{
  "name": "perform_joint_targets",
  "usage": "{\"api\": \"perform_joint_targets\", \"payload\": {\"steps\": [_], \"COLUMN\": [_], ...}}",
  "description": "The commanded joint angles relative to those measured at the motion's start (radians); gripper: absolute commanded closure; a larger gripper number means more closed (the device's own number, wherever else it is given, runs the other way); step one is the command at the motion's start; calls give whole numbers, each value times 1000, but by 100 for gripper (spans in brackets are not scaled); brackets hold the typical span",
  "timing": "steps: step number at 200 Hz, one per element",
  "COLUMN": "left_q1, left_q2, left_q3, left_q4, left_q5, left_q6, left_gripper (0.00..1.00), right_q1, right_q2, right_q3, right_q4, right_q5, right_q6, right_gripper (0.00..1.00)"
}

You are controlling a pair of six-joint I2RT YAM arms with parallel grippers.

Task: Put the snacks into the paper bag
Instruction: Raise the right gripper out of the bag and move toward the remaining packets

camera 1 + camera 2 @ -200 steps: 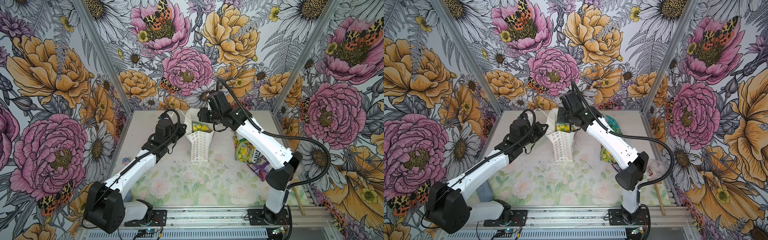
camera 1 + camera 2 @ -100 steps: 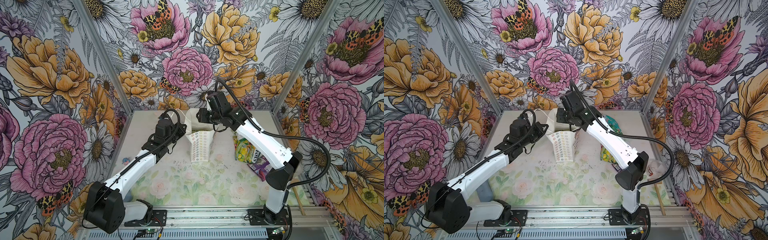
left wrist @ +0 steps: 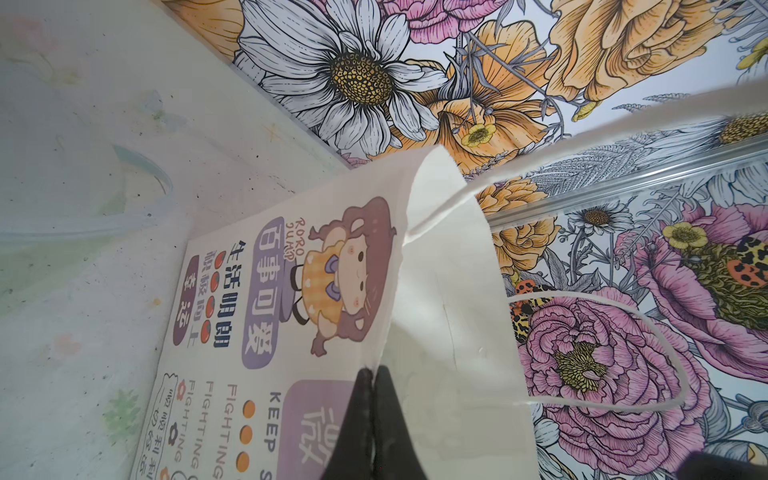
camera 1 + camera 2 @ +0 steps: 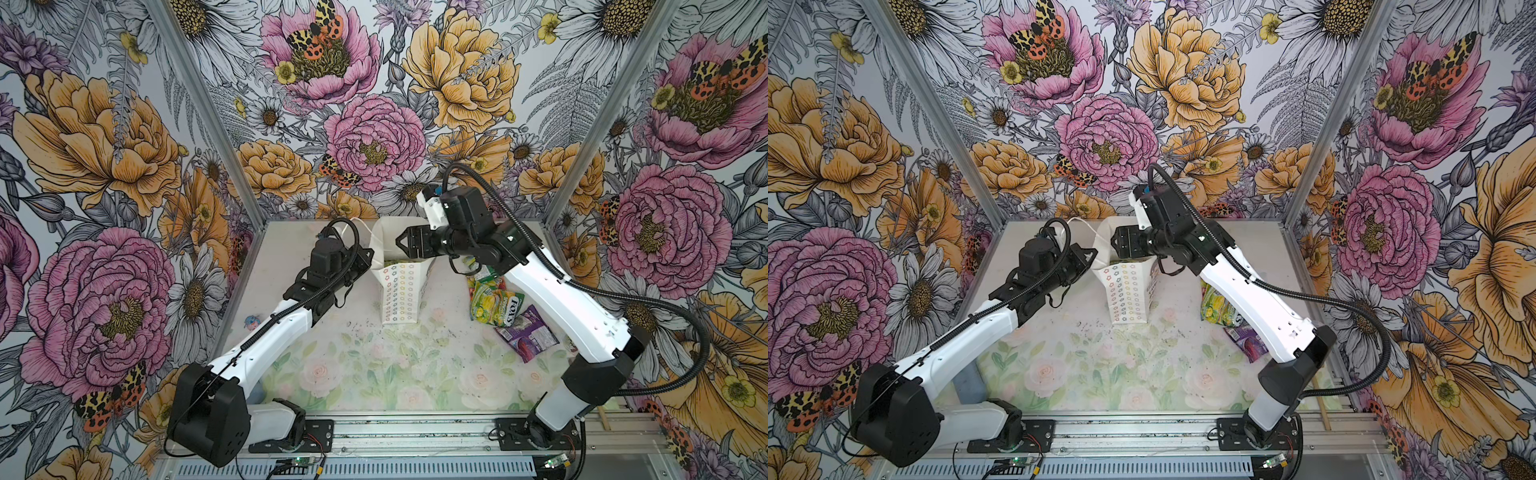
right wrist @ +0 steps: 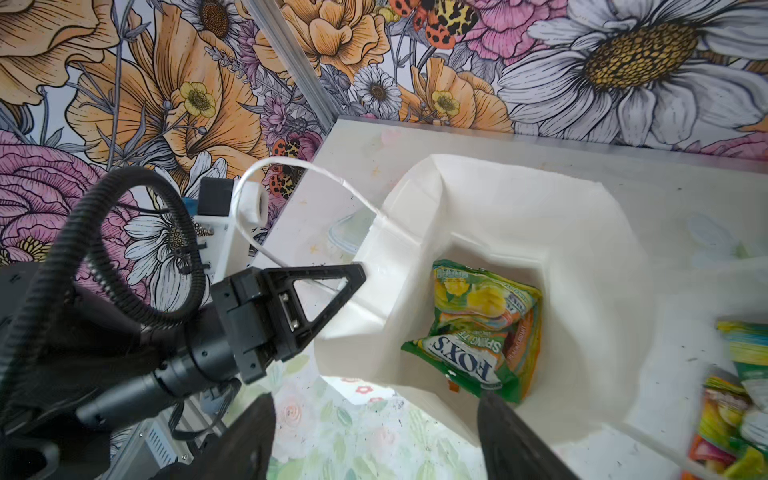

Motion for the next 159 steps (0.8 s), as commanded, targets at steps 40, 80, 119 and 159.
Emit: {"api": "perform_joint_targets", "payload": {"steps": [40,80,119,159], "left_q1": [30,44,50,51], "left_q2": [-5,-4,5,17], "left_q3": [-35,-44,-44,-48], "left_q4": [50,71,80,94], "left_q5": [42,60,78,86], "left_q6": [-14,-22,-24,-33], "left_gripper": [100,100,100,100], "right_q1": [-156,-279,-364,-416], "right_q2": [-323,-455,-463,-368], "right_q3": [-325,-528,-671,-780], "right_q4": [-20,-44,-41,-41], "right_q5": [13,67,57,72], "right_q6": [10,89,122,145], "right_gripper": [17,14,12,9]}}
